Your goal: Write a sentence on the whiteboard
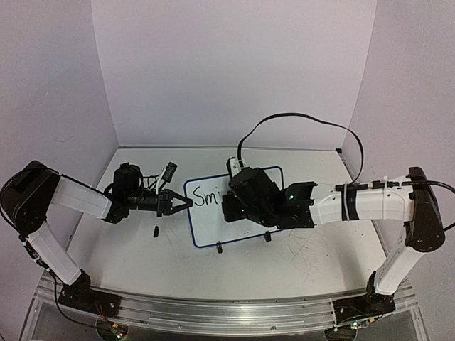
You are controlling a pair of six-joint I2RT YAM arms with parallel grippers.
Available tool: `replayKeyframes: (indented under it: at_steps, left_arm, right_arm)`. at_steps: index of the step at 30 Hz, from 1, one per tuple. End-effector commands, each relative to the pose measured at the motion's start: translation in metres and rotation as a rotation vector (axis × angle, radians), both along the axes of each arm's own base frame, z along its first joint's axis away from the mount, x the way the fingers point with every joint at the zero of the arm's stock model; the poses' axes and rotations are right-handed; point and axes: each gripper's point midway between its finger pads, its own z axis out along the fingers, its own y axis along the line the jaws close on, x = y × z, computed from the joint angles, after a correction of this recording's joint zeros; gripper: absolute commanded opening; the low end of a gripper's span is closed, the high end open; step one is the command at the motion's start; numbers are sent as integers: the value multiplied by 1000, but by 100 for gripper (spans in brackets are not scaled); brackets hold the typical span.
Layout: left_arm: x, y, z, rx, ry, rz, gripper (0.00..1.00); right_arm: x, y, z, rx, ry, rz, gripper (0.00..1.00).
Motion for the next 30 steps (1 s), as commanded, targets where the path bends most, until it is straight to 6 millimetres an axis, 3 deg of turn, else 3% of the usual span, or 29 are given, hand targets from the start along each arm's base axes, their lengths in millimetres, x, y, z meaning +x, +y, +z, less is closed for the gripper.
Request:
replayKeyframes:
  at_steps: [1, 9, 30]
  left_arm:
    - [4, -3, 6, -9, -30, -11, 0]
    - [4, -3, 6, -10, -31, -11, 0]
    - [4, -3, 7, -10, -39, -13, 0]
  right_arm:
    - [4, 10, 17, 30, -29, 3, 0]
    - [8, 7, 19, 27, -40, -14, 0]
    - [-10, -5, -5, 21, 41, -22, 0]
